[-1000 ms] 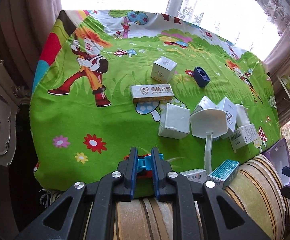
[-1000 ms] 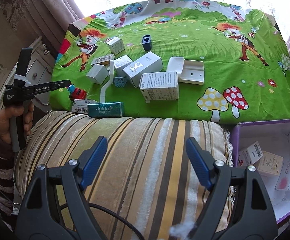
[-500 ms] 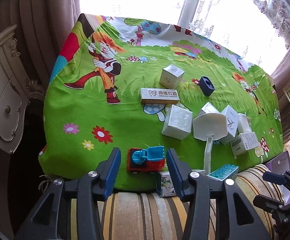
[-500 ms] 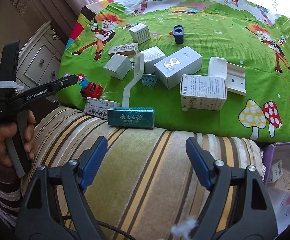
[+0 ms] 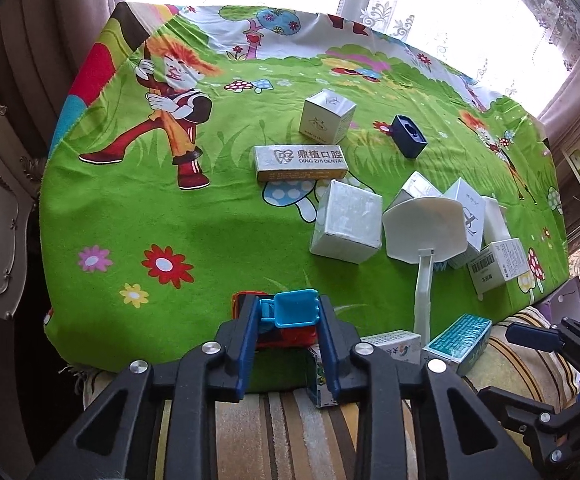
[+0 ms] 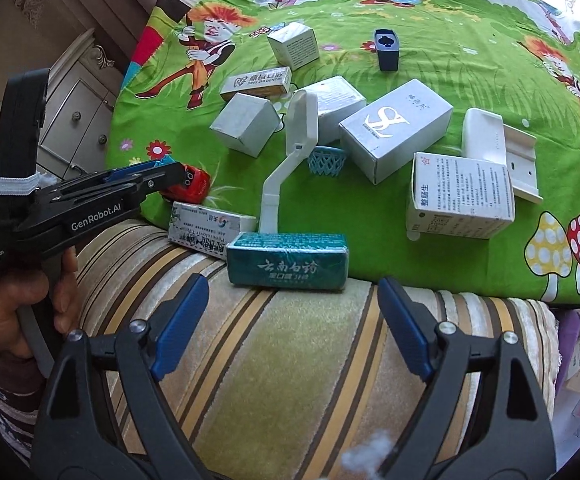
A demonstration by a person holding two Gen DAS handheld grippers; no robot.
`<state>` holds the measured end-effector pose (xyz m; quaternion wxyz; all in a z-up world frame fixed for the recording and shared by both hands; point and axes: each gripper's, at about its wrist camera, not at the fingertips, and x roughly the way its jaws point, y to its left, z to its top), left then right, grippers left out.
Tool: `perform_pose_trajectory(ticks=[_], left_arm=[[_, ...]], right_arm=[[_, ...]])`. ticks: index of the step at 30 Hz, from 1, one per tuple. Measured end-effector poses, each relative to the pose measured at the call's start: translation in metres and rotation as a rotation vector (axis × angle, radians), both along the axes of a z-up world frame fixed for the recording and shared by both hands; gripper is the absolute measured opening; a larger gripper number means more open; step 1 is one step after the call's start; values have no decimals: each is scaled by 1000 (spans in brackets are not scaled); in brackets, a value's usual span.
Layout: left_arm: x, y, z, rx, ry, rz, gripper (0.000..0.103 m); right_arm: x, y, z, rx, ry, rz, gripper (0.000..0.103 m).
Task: Organize rigid objects
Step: 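Lift the red toy car with the left gripper while the right grasps the teal toothpaste box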
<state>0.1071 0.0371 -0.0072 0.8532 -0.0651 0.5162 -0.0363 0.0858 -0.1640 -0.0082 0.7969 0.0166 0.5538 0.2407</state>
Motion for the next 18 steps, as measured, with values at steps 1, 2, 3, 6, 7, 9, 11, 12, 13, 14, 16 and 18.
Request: perform_pose_trajectory(ticks=[1, 2, 3, 6, 7, 9, 11, 12, 13, 14, 16, 18], left_arm=[[-1, 1, 1, -9, -4, 1, 28], [-2, 2, 1, -18, -8, 2, 28], [-3, 3, 1, -25, -12, 5, 28], [-6, 7, 3, -47, -29, 22, 28], [-7, 8, 4, -52, -36, 28, 28], [-10, 9, 7, -53, -49, 37, 28], [-12, 8, 10, -48, -64, 35, 28], [-13, 7, 11, -43, -71, 34, 28], [-15, 6, 13, -39, -79, 32, 28], [-16, 6, 14, -37, -85, 31, 28], [-17, 6, 16, -37, -94, 34, 28], [-19, 6, 19, -41, -104, 38, 28]], right_arm=[[2, 2, -2, -3, 5, 3, 88], [3, 4, -3, -5, 10, 7, 88], [4, 6, -4, -7, 12, 11, 88], [6, 9, -7, -8, 14, 20, 88], [8, 9, -8, -9, 16, 18, 88], [10, 10, -10, -10, 25, 12, 88], [14, 11, -13, -14, 35, 9, 88], [16, 12, -14, -15, 37, 7, 88], [17, 13, -14, -14, 38, 9, 88], [18, 14, -15, -15, 40, 13, 88], [20, 18, -18, -31, 47, 23, 88], [21, 20, -21, -44, 56, 34, 85]])
